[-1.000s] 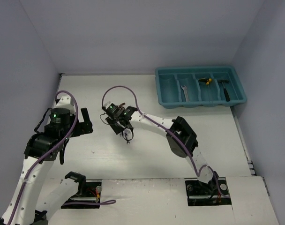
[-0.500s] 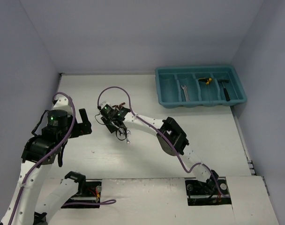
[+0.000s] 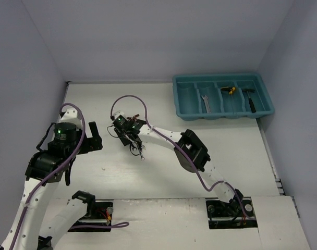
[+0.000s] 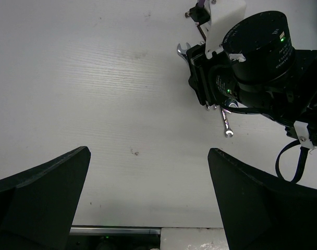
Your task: Sort the tools into containers
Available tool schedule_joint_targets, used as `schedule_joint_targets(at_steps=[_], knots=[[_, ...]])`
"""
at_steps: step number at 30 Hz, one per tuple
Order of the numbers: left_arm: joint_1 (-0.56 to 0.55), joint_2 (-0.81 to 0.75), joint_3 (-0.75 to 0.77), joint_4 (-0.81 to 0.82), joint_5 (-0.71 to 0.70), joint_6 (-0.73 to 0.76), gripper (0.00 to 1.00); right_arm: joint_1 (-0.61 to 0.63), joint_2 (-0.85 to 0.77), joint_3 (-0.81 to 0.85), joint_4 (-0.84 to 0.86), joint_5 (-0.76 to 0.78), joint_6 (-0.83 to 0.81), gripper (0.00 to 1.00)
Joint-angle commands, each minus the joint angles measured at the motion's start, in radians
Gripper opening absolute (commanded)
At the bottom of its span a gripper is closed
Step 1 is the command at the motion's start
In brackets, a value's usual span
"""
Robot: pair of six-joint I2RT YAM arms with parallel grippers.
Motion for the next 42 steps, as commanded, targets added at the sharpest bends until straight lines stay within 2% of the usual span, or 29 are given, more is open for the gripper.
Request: schedule_joint_targets(at_steps=[1, 8, 12, 16, 18, 24, 34, 36, 40, 42], knots=[[0.004, 0.017, 0.027, 0.031, -0.006, 0.016, 0.95, -0.015, -0.05, -0.13, -0.007, -0.052, 0.027, 0.26], [0.004, 0.052, 0.065, 0.031, -0.015, 0.043, 0.95, 0.002, -0.245, -0.507, -0.004, -0.023, 0.026, 0.09], [0.004, 0.075, 0.09, 0.033, -0.015, 0.05, 0.95, 0.008, -0.416, -0.706, -0.005, 0.014, 0.049, 0.03], [0.004, 0.089, 0.095, 0.041, -0.009, 0.054, 0.95, 0.008, -0.557, -0.814, -0.013, 0.013, 0.06, 0.01], [0.004, 0.092, 0.093, 0.045, -0.006, 0.054, 0.95, 0.008, -0.59, -0.839, -0.017, 0.001, 0.058, 0.02], [0.004, 0.098, 0.092, 0.051, -0.001, 0.054, 0.95, 0.008, -0.582, -0.82, -0.027, -0.018, 0.056, 0.17], [0.004, 0.074, 0.079, 0.05, -0.003, 0.049, 0.96, -0.006, -0.457, -0.732, -0.026, -0.094, 0.028, 0.23], [0.004, 0.071, 0.076, 0.05, -0.003, 0.046, 0.95, -0.014, -0.442, -0.733, -0.027, -0.107, 0.025, 0.2], [0.004, 0.067, 0.075, 0.05, -0.004, 0.048, 0.95, -0.03, -0.451, -0.751, -0.03, -0.146, 0.021, 0.01], [0.004, 0.068, 0.075, 0.05, -0.005, 0.048, 0.95, -0.033, -0.479, -0.749, -0.035, -0.135, 0.012, 0.0]])
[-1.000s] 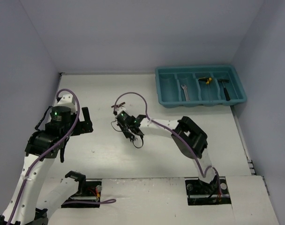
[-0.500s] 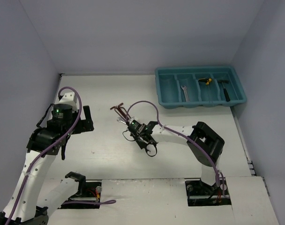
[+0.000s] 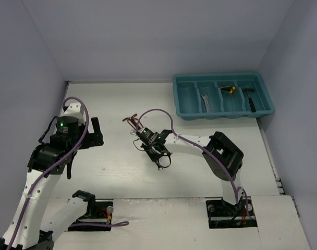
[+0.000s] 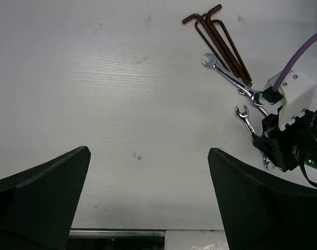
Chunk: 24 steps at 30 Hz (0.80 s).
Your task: Sort the tools into containers
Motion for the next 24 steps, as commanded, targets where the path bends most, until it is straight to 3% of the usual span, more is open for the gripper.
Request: schedule_joint_targets(at_steps=[1, 8, 13, 19, 24], knots=[[0.004, 0.002, 0.028, 0.044, -0.006, 0.013, 0.95, -0.015, -0.01, -0.015, -0.048, -0.02, -0.024, 0.0], [0.004, 0.008, 0.035, 0.044, -0.004, 0.013, 0.95, -0.115, -0.228, 0.174, -0.138, 0.148, -0.077, 0.0], [0.004, 0.009, 0.036, 0.044, -0.004, 0.011, 0.95, -0.398, -0.274, 0.29, -0.148, 0.191, -0.183, 0.0], [0.004, -0.004, 0.023, 0.043, 0.0, -0.002, 0.96, -0.652, -0.171, 0.457, -0.138, 0.135, -0.359, 0.0], [0.004, -0.011, 0.016, 0.042, 0.016, -0.017, 0.95, -0.808, -0.003, 0.602, -0.117, 0.099, -0.407, 0.0]])
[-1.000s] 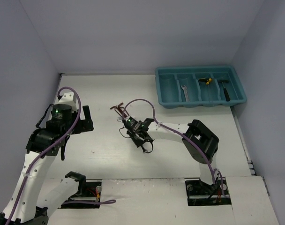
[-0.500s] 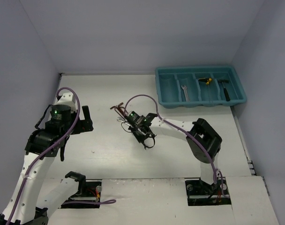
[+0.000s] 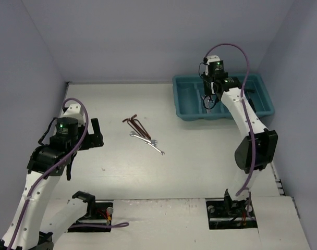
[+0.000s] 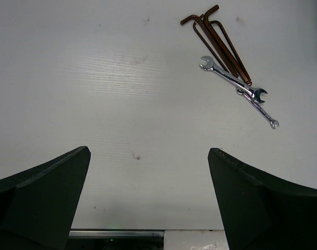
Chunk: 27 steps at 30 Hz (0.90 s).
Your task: Sort the tools into containers
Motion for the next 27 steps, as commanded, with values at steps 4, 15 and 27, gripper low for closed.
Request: schedule_joint_targets(at_steps=[4, 15, 27], knots=[[0.004, -0.012, 0.016, 0.041, 0.015, -0.027, 0.95, -0.135, 0.288, 0.246, 0.025, -0.062, -0.117, 0.0], [0.004, -0.012, 0.025, 0.04, 0.014, -0.025, 0.95, -0.118, 0.302, 0.3, 0.025, -0.129, -0.146, 0.36], [0.004, 0.031, 0.031, 0.047, 0.019, -0.001, 0.95, 0.314, -0.045, -0.22, 0.024, -0.229, -0.147, 0.35]])
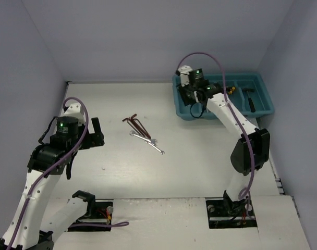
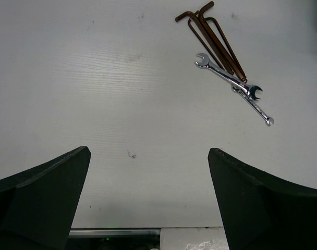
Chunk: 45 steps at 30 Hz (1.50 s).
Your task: Sort the tools into containers
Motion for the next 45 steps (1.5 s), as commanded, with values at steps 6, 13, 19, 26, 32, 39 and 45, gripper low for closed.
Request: schedule_joint_targets(at_steps=[6, 13, 19, 26, 32, 39, 45], knots=[[0.004, 0.037, 0.036, 0.056, 0.0, 0.022, 0.95, 0.322, -0.006, -0.267, -0.003, -0.094, 0.071, 0.35], [0.004, 0.036, 0.04, 0.061, 0.003, 0.026, 0.95, 0.399, 0.095, -0.206, 0.001, -0.083, 0.084, 0.35], [0.004, 0.013, 0.023, 0.059, 0.008, 0.019, 0.95, 0.405, 0.171, -0.186, 0.002, -0.112, 0.088, 0.35], [0.004, -0.004, 0.016, 0.057, 0.004, 0.017, 0.95, 0.417, 0.232, -0.179, 0.002, -0.112, 0.098, 0.33], [0.004, 0.0, 0.017, 0.057, 0.006, 0.014, 0.95, 0.418, 0.249, -0.199, 0.003, -0.088, 0.113, 0.26], [0.004, -0.002, 0.027, 0.057, 0.009, 0.012, 0.95, 0.423, 0.138, -0.373, -0.013, -0.03, 0.189, 0.01], [0.004, 0.014, 0.04, 0.059, 0.019, 0.012, 0.95, 0.464, 0.011, -0.486, -0.104, -0.014, 0.275, 0.0]])
